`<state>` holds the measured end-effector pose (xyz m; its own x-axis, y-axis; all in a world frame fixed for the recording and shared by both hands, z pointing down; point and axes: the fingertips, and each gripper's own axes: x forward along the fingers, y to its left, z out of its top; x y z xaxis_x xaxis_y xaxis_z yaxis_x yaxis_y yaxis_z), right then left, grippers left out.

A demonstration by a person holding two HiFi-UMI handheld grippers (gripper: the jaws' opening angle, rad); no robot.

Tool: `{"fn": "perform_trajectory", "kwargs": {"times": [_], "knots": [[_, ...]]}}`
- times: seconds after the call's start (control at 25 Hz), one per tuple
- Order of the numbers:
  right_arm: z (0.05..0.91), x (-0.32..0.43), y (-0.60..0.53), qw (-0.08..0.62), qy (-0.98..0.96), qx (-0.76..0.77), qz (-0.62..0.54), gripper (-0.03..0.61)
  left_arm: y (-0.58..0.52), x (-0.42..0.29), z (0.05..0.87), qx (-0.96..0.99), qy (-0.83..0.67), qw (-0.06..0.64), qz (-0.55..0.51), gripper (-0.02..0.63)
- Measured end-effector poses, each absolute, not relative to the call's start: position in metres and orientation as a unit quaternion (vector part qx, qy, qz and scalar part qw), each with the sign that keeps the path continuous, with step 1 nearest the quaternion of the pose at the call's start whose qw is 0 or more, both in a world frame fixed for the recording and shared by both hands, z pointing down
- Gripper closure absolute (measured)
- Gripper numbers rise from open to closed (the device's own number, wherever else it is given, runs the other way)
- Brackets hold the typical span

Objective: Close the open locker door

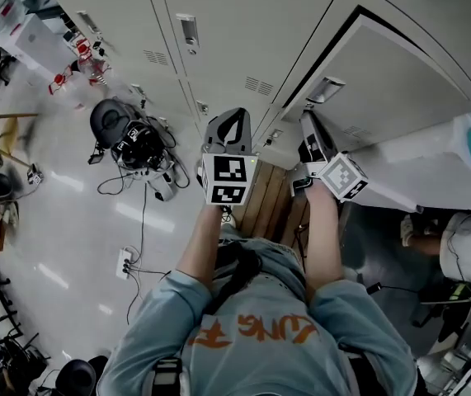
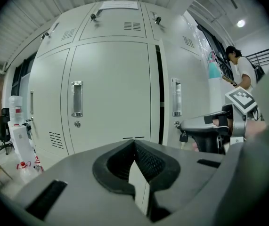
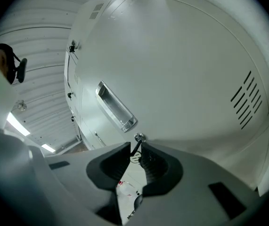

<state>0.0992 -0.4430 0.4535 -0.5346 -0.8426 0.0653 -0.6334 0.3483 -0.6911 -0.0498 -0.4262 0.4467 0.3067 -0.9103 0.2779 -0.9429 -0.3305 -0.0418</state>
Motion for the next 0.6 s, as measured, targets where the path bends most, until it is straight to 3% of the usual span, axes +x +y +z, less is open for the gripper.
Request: {"fn": "perform_trajectory", "kwargs": {"times": [0.6], "knots": [[0.453,0.098,-0.465,0.195,0.771,-0.493,-0.354,0.495,-0.443,-0.071,0.448,0.806,-0.576,0.072,0.114,0.592]]}}
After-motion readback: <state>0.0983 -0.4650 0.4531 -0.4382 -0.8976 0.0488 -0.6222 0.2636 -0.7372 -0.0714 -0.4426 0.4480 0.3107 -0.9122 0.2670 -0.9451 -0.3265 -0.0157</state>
